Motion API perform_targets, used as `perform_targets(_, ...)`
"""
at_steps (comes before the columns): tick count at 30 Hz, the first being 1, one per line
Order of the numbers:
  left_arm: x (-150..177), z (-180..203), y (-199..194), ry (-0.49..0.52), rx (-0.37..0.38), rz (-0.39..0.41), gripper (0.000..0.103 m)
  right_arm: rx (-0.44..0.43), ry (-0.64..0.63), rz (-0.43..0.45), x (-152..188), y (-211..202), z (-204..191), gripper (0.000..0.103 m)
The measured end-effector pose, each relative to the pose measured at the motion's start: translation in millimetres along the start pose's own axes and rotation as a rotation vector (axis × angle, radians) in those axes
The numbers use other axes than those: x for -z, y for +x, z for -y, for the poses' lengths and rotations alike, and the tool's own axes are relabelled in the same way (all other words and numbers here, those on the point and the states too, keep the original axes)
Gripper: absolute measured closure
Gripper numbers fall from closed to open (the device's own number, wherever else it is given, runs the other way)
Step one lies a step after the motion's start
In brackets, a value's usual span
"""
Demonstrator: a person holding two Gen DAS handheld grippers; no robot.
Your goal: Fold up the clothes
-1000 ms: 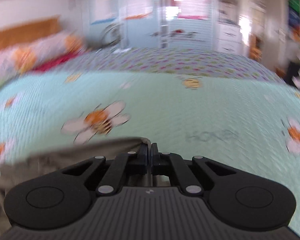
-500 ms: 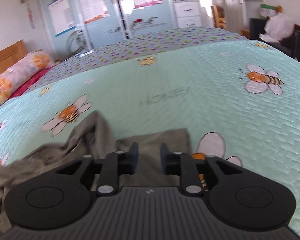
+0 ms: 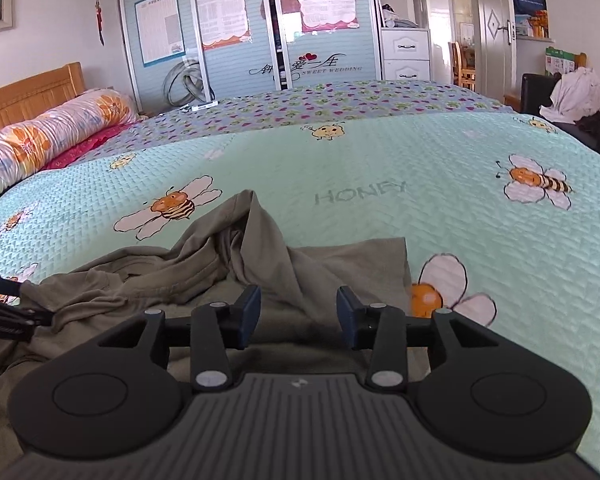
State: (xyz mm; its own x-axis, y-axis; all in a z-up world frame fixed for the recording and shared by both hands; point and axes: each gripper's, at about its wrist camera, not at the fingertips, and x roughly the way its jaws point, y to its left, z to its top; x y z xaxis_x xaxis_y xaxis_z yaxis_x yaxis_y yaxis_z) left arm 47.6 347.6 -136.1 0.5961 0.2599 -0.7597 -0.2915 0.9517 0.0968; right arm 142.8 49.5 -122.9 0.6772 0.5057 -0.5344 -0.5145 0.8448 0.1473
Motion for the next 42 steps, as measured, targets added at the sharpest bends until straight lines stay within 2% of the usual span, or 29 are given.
perform_targets(5,6,-25,-32,-0.215,0.0,0.117,0.097,0.015,-0.022,-0.002,6,-3,0,0.06)
perform_targets(8,10,-30,-43,-0.256,0.014,0.133,0.098,0.008,-0.104,0.02,-7,5,-8,0.06)
perform_targets(10,14,-29,-46,-0.264,0.018,0.125,0.098,-0.009,-0.176,0.032,-20,15,-16,0.055)
perform_targets(12,18,-30,-50,-0.279,0.018,0.122,0.098,-0.021,-0.289,0.041,-31,33,-28,0.054)
perform_targets(16,29,-33,-57,-0.299,0.024,0.116,0.098,-0.012,-0.464,-0.015,-48,81,-49,0.054)
perform_targets(20,34,-31,-64,-0.272,0.002,0.131,0.098,-0.041,-0.357,-0.004,-57,75,-43,0.054)
perform_targets(22,35,-33,-68,-0.264,-0.028,0.143,0.098,-0.057,-0.295,0.004,-61,71,-39,0.061)
perform_targets(23,34,-35,-72,-0.259,-0.039,0.154,0.098,-0.064,-0.263,0.009,-64,68,-37,0.094)
perform_targets(24,34,-36,-77,-0.253,-0.047,0.173,0.098,-0.072,-0.232,0.013,-66,66,-35,0.103)
perform_targets(29,21,-49,-100,-0.238,-0.07,0.252,0.099,-0.111,-0.075,0.035,-77,53,-26,0.103)
perform_targets(32,7,-54,-114,-0.227,-0.057,0.31,0.099,-0.102,0.04,0.102,-89,19,-1,0.103)
perform_targets(35,-7,-57,-130,-0.225,-0.013,0.375,0.099,-0.083,0.076,0.171,-99,-16,18,0.103)
perform_targets(39,-28,-56,-147,-0.206,0.042,0.438,0.099,-0.068,0.118,0.22,-108,-47,36,0.103)
perform_targets(42,-47,-49,-145,-0.144,0.033,0.465,0.098,-0.074,0.152,0.247,-116,-60,47,0.103)
